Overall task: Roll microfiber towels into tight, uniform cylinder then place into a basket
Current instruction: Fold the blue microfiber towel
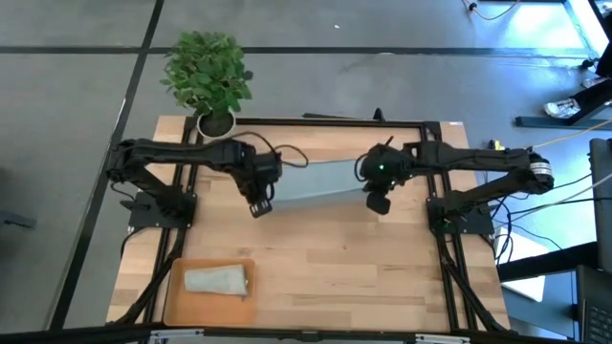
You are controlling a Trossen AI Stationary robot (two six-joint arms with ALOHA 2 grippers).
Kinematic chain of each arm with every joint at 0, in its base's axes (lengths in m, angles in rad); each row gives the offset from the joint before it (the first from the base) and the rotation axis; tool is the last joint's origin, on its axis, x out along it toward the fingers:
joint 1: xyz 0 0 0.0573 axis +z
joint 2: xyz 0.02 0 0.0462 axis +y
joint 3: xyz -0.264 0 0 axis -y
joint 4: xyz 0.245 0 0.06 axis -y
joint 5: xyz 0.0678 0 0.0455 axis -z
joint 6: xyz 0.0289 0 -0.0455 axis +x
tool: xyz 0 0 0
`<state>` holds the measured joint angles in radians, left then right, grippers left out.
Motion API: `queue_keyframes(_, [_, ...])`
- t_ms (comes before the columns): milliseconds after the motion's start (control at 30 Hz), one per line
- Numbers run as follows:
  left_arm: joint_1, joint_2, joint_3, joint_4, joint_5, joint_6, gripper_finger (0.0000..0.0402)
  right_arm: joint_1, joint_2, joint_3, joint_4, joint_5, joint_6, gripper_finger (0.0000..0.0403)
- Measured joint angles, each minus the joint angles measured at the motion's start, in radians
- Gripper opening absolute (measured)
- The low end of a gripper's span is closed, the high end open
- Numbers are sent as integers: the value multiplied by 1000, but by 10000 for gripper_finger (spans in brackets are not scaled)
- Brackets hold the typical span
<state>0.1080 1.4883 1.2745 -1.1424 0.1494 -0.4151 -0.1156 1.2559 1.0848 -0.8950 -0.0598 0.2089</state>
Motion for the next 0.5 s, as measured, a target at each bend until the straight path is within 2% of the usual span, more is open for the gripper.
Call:
queue_keyframes(100, [-30, 0, -73, 62, 39, -59, 0, 25, 0, -56, 77, -19, 52, 12])
queue_keyframes(233, [-55, 0, -132, 99, 31, -84, 0, 35, 0, -115, 148, -20, 72, 12])
queue_keyframes(333, [-49, 0, -147, 101, -17, -103, 0, 22, 0, -155, 195, 15, 70, 12])
queue_keyframes(500, [-13, 0, -148, 118, -156, -98, 0, -22, 4, -231, 279, 78, 69, 12])
